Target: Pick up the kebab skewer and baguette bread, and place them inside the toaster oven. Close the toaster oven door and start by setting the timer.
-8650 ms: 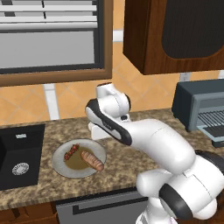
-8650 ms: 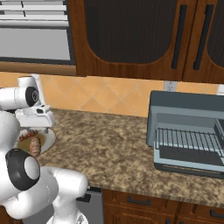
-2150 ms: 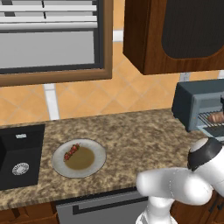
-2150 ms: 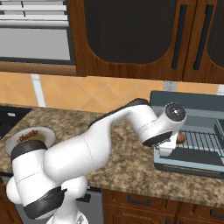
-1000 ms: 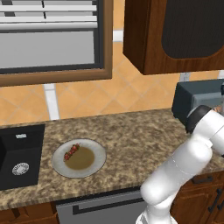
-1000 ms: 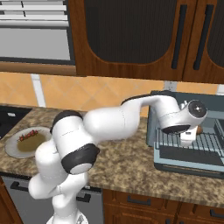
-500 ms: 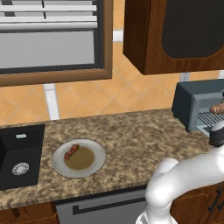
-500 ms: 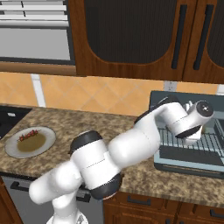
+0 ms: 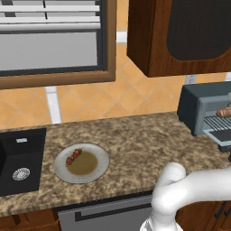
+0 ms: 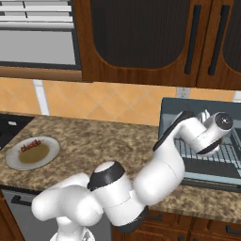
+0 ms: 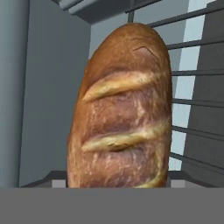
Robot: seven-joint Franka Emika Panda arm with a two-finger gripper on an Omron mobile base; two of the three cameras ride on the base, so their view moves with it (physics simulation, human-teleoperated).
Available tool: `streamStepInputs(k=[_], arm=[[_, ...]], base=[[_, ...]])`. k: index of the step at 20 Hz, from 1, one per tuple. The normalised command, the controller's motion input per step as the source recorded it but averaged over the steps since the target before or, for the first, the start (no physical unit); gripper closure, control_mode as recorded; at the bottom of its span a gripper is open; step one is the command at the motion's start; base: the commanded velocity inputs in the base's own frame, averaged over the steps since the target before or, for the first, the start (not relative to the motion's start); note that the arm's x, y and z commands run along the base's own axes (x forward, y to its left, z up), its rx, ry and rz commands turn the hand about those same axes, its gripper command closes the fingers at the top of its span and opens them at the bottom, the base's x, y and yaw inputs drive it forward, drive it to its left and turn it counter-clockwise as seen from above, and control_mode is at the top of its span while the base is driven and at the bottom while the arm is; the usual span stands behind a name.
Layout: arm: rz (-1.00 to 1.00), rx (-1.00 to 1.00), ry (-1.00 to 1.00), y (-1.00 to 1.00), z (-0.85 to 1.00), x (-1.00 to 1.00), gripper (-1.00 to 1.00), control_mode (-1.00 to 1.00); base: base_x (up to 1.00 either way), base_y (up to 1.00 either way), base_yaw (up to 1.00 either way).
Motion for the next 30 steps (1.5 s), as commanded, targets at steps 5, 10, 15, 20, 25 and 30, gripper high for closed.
streamStepInputs(k=[5, 10, 15, 20, 25, 30], arm=[[0.0, 0.0, -0.03, 0.0, -0.07, 0.08, 1.0, -1.0], [0.0, 0.0, 0.0, 0.0, 0.0, 0.0, -1.0, -1.0], [0.0, 0.0, 0.0, 0.0, 0.0, 0.0, -1.0, -1.0], [0.0, 0.0, 0.0, 0.0, 0.0, 0.0, -1.0, -1.0], [0.0, 0.0, 0.0, 0.0, 0.0, 0.0, -1.0, -1.0], [0.0, 0.0, -0.03, -0.05, 0.04, -0.24, -1.0, -1.0]], base=[[0.0, 0.0, 0.0], [0.0, 0.0, 0.0], [0.0, 0.0, 0.0], [0.0, 0.0, 0.0], [0.0, 0.0, 0.0], [0.0, 0.0, 0.0]])
